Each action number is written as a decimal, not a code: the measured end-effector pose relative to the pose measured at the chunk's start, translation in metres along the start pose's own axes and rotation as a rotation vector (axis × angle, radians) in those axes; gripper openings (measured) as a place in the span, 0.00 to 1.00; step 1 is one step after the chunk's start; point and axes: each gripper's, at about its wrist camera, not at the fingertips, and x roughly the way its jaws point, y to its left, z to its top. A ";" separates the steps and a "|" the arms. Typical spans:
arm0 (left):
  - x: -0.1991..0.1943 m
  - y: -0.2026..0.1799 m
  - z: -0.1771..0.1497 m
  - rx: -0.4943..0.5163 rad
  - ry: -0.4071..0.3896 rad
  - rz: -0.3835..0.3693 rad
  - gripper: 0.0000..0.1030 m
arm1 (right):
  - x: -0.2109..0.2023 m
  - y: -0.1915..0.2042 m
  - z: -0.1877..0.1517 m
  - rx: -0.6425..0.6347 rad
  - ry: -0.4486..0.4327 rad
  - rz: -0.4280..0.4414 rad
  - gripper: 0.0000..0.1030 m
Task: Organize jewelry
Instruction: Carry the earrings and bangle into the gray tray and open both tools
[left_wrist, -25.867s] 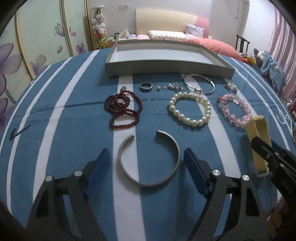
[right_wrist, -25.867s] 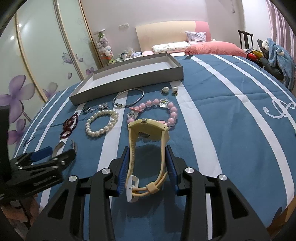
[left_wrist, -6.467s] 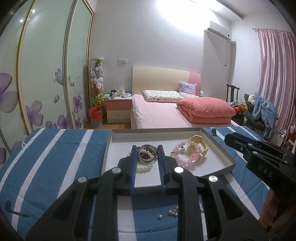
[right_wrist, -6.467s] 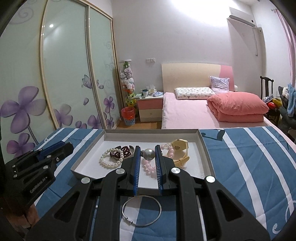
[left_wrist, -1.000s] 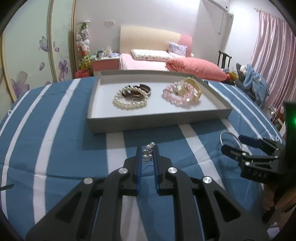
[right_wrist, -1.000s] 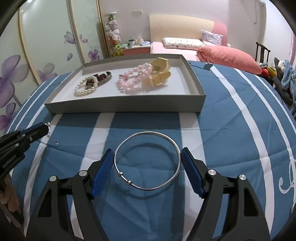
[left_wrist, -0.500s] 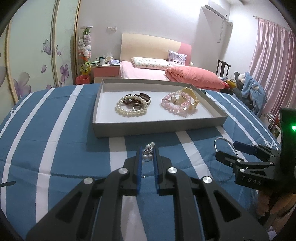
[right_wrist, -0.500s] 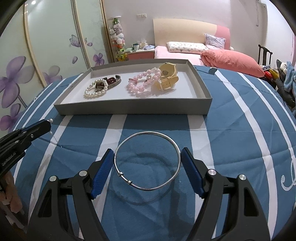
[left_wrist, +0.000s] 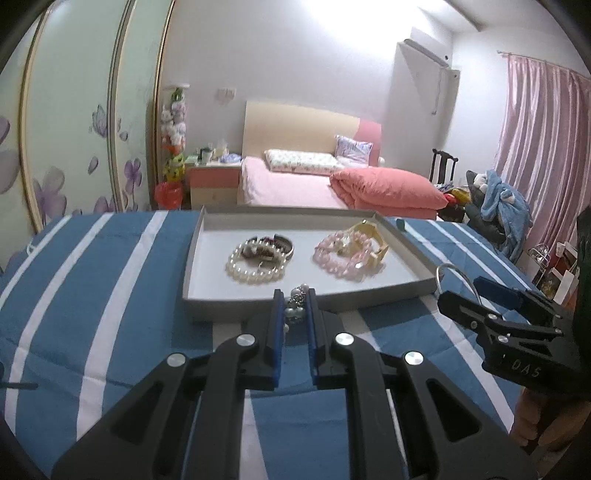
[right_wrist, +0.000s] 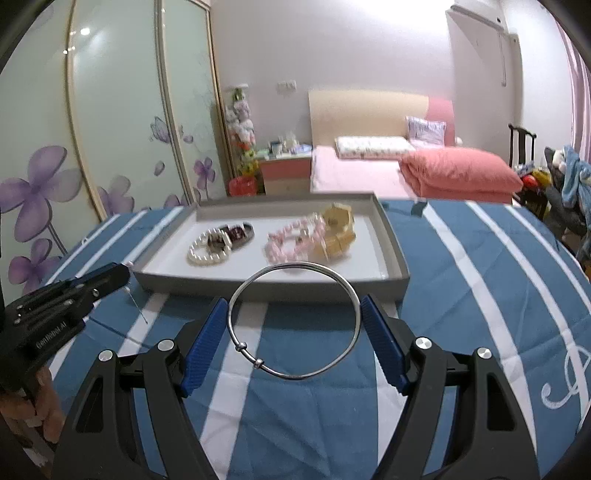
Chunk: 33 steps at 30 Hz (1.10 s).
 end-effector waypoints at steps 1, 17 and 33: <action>-0.002 -0.002 0.001 0.008 -0.012 0.002 0.12 | -0.002 0.001 0.002 -0.005 -0.015 0.002 0.72; -0.004 -0.002 0.027 0.023 -0.077 0.006 0.12 | -0.008 0.003 0.028 -0.026 -0.146 -0.013 0.72; 0.053 0.004 0.070 0.017 -0.150 0.051 0.12 | 0.052 0.000 0.061 0.011 -0.204 -0.024 0.72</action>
